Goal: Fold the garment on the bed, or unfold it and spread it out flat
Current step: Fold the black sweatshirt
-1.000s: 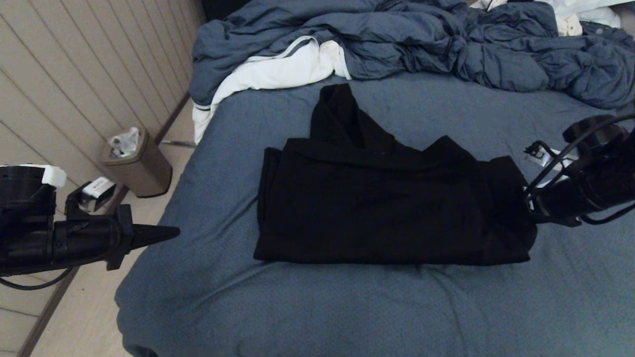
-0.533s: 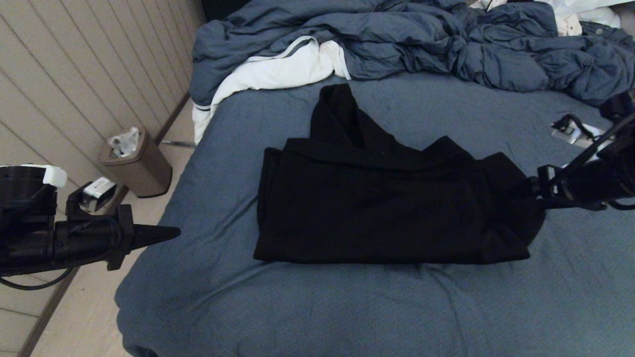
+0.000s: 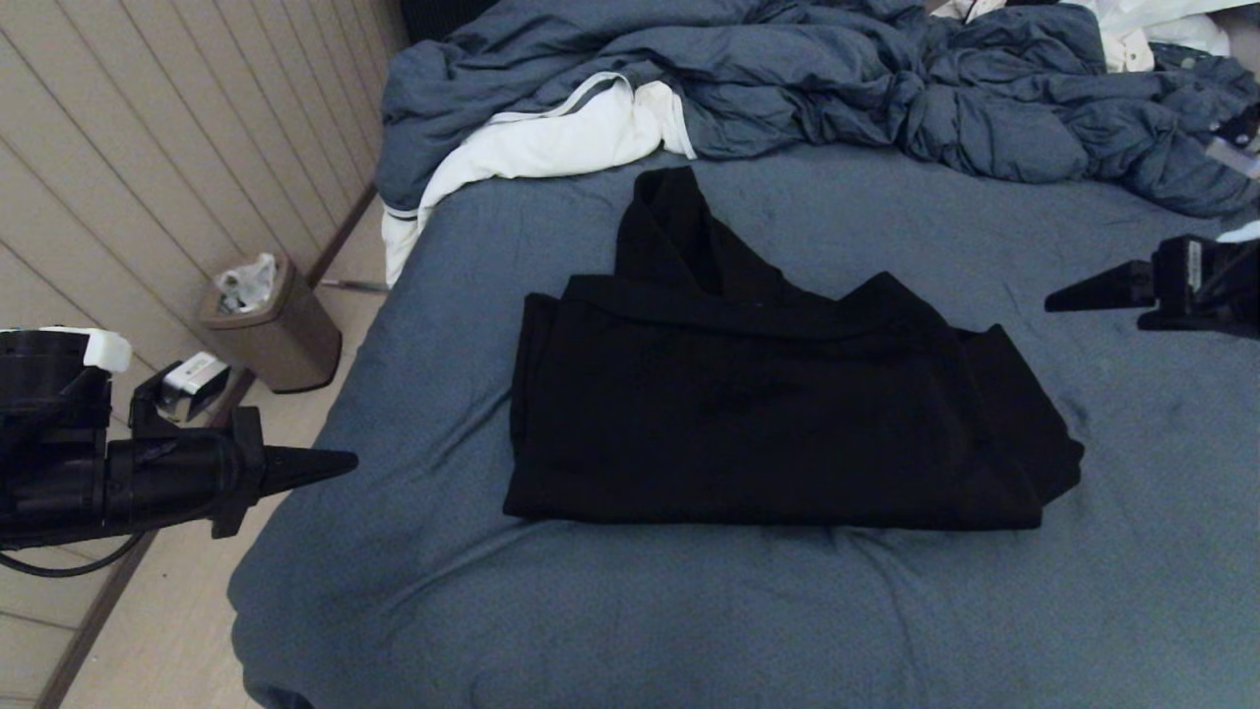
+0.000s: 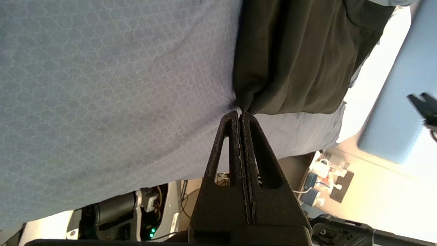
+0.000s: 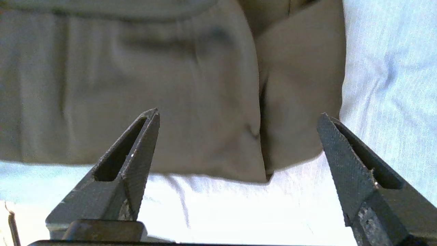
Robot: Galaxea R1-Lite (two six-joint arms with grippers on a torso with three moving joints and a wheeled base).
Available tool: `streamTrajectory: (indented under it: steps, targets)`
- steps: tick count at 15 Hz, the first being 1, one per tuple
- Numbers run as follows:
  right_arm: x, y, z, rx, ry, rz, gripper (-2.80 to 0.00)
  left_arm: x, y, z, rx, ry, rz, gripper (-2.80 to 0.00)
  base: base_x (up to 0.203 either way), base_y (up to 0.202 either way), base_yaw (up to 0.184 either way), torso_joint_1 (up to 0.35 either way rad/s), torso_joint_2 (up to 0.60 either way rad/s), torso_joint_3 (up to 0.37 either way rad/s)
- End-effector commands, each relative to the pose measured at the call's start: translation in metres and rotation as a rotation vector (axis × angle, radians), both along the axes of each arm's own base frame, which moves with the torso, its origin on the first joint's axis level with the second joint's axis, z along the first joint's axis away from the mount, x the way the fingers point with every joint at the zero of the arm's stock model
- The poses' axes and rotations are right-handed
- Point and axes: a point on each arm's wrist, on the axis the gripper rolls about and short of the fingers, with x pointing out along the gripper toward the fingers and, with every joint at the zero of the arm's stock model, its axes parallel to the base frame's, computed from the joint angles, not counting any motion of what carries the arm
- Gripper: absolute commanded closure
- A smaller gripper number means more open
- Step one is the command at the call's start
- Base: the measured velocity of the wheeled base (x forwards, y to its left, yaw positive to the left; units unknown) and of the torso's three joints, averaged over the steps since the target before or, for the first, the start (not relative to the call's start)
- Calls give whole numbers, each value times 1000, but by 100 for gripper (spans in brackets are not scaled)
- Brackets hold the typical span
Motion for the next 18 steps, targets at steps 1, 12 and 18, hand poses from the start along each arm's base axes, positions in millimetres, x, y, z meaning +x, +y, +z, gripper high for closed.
streamTrajectory:
  steps: [1,12,18]
  targets:
    - [9,0,4,11,-9,3,-280,-1,0,1,-6,-2,-3,0,0,0,0,0,0,0]
    - [163,117,-25,8,-192,32,-280,-21,-1,29,32,-161,36,0,0,0,0,0,0,0]
    - [178,146,-31,3,-306,34,-280,-36,-7,29,29,-171,10,0,0,0,0,0,0,0]
